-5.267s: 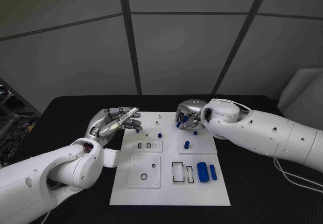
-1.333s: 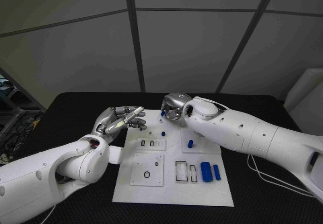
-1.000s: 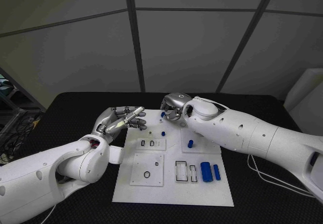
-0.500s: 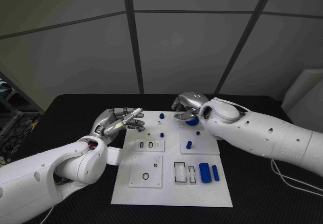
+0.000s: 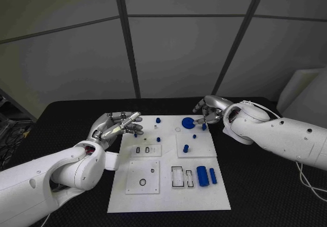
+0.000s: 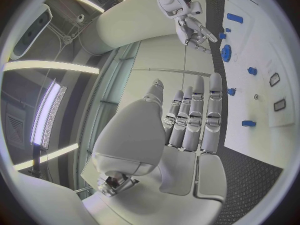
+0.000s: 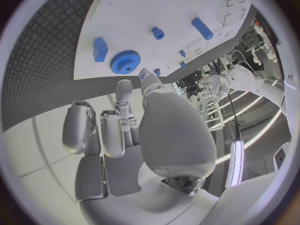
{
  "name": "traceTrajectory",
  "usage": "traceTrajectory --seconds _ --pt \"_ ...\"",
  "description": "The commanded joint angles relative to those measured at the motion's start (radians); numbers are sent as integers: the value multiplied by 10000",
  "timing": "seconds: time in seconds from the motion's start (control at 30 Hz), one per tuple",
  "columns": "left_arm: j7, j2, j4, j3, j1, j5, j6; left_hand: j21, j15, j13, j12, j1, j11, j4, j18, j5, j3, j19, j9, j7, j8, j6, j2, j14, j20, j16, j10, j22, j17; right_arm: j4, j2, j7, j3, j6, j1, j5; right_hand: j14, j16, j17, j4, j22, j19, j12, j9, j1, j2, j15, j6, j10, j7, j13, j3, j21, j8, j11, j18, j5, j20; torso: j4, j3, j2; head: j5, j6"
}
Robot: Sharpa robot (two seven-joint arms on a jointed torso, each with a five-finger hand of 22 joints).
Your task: Assemble the parts on the task board
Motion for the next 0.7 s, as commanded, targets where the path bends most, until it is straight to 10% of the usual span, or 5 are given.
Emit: traceTrajectory --seconds 0.03,0.7 --pt "-12 24 -9 8 13 -22 172 68 27 -6 -36 -38 -19 -56 478 -38 -12 -46 -3 44 -35 -17 87 -55 7 -47 -48 14 9 -146 77 -345 4 696 17 564 588 128 267 291 209 119 1227 10 198 35 90 -126 53 6 1291 -62 121 101 69 -189 -15 23 4 5 18 -3 -23" --pt "-22 80 -66 8 11 -22 200 72 23 -4 -36 -31 -25 -66 481 -39 -10 -48 -1 33 -34 -9 90 -50 7 -47 -43 16 17 -882 869 -547 8 1245 15 493 771 640 1449 587 1119 441 4543 6 385 219 222 -295 1109 68 4713 -175 619 489 190 -346 -54 146 8 -16 9 9 -161"
